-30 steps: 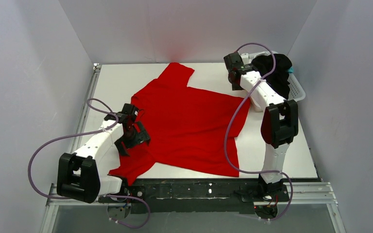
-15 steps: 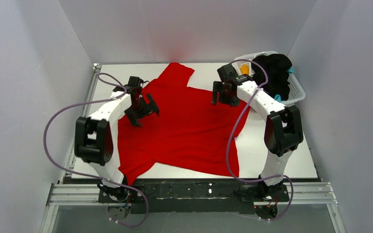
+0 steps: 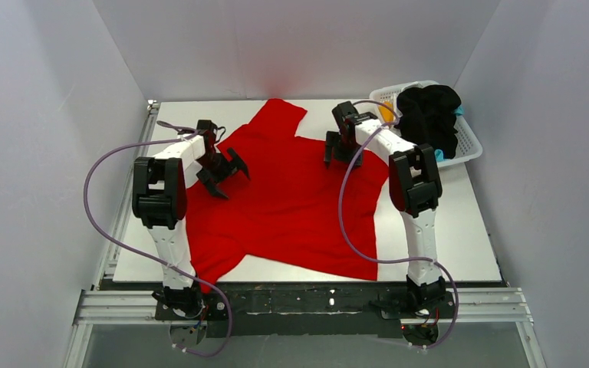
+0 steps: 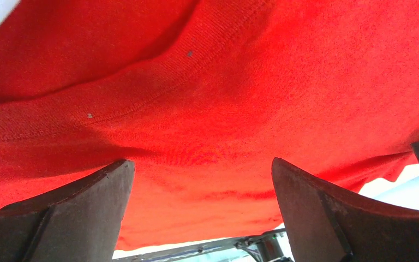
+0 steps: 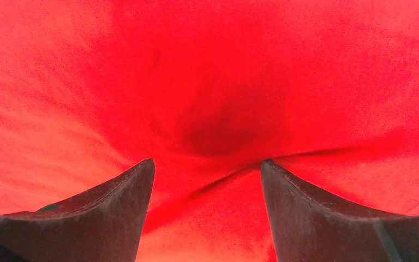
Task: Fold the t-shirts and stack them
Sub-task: Flatten out the tshirt
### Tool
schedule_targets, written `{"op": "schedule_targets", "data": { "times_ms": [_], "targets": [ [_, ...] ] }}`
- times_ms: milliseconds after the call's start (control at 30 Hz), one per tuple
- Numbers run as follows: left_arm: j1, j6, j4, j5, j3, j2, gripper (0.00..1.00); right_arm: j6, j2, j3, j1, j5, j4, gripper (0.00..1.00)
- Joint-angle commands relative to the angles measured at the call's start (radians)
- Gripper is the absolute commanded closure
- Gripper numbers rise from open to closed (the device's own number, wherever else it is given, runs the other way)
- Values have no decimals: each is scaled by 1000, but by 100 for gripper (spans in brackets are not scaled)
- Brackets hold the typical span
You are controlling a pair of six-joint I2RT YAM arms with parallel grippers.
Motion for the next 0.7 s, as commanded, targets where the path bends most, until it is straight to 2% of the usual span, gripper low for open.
{"op": "schedule_targets", "data": {
  "times_ms": [0,200,333,500,667],
  "targets": [
    [38,-29,-39,35,-43,48,2,-37,107,180,-39,-52,14,21],
    [64,-52,-9,87,-4,105,2,-95,293,496,-91,-128,-40,21],
    [64,-55,-13,112,77,167,2,-124,360,627,-134,-156,-16,21],
    [64,-57,-34,180,225,206,2,-215,294,663,-153,-138,37,14],
    [61,-76,-1,223,149,61,2,-278,111,576,-148,-105,21,11]
  ]
}}
